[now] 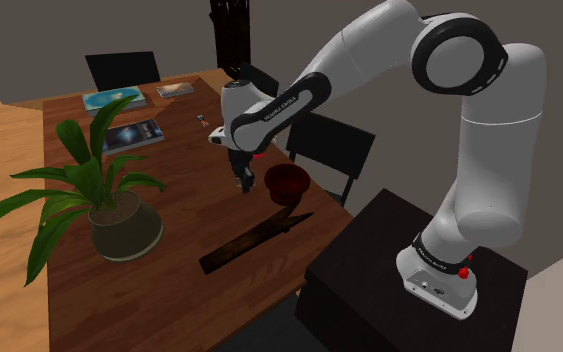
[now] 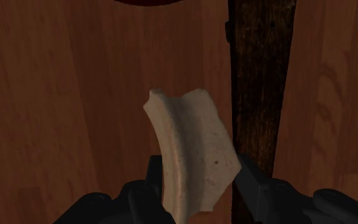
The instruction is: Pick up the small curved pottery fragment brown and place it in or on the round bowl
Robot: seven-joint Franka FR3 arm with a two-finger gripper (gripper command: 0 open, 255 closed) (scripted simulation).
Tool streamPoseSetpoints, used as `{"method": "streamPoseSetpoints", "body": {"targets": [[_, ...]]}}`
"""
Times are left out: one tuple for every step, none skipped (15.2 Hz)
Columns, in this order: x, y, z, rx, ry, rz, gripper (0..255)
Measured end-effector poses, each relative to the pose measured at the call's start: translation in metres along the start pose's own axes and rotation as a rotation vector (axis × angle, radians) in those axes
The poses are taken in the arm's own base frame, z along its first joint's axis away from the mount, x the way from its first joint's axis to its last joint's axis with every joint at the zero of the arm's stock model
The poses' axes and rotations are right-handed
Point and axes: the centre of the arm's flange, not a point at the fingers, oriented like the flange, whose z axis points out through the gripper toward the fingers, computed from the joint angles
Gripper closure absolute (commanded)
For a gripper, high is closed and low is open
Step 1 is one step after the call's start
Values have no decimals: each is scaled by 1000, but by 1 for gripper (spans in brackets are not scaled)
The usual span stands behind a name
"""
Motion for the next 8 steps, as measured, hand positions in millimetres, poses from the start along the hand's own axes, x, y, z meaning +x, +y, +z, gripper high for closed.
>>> {"method": "streamPoseSetpoints", "body": {"targets": [[-13, 3, -2, 0, 0, 0, 255], [-25, 6, 0, 1, 0, 0, 255], [-39, 10, 3, 0, 0, 1, 255], [-54, 11, 3, 1, 0, 1, 255], [-67, 11, 1, 0, 0, 1, 255], [-80, 14, 0, 0, 0, 1, 255], [-93, 16, -1, 0, 0, 1, 255], [-106, 19, -1, 0, 0, 1, 255]]}}
